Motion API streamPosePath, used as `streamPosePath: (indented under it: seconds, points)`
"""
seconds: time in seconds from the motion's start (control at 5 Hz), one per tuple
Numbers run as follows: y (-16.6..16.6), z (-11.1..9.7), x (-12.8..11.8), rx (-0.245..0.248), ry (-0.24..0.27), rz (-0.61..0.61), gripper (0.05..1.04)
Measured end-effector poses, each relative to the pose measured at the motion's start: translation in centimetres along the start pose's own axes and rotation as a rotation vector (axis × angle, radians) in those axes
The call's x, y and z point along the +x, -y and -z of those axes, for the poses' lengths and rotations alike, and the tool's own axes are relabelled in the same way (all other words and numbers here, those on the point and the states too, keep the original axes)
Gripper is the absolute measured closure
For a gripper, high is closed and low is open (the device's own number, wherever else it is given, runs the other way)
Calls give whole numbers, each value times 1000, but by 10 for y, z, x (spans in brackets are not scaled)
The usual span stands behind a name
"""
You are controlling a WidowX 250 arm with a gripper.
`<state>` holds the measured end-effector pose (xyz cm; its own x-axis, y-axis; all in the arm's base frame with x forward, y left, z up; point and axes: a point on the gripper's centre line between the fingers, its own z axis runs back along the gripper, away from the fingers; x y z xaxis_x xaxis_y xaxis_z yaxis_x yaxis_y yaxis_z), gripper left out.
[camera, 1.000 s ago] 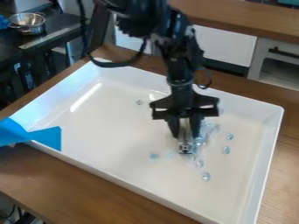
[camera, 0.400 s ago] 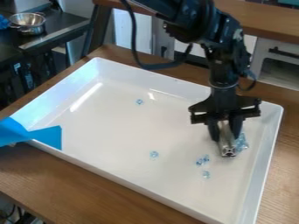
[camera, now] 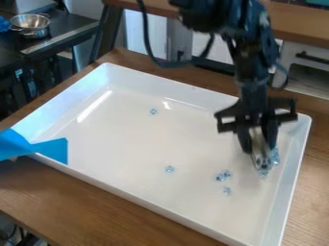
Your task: Sweep into pile
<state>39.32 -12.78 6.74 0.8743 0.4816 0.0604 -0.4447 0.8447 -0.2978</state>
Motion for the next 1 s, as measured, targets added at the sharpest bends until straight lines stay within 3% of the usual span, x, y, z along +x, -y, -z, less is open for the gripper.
streamPosePath:
  seconds: [0.2, 0.4, 0.6, 0.8, 1.0]
  points:
    - [-15, -51, 15, -81, 20, -18, 706]
    - [-43, -83, 18, -105, 36, 7, 706]
    - [-84, -86, 11, -14, 64, 26, 706]
    - [-115, -73, 2, 102, 108, -17, 706]
    - [-132, -57, -5, 178, 154, -62, 707]
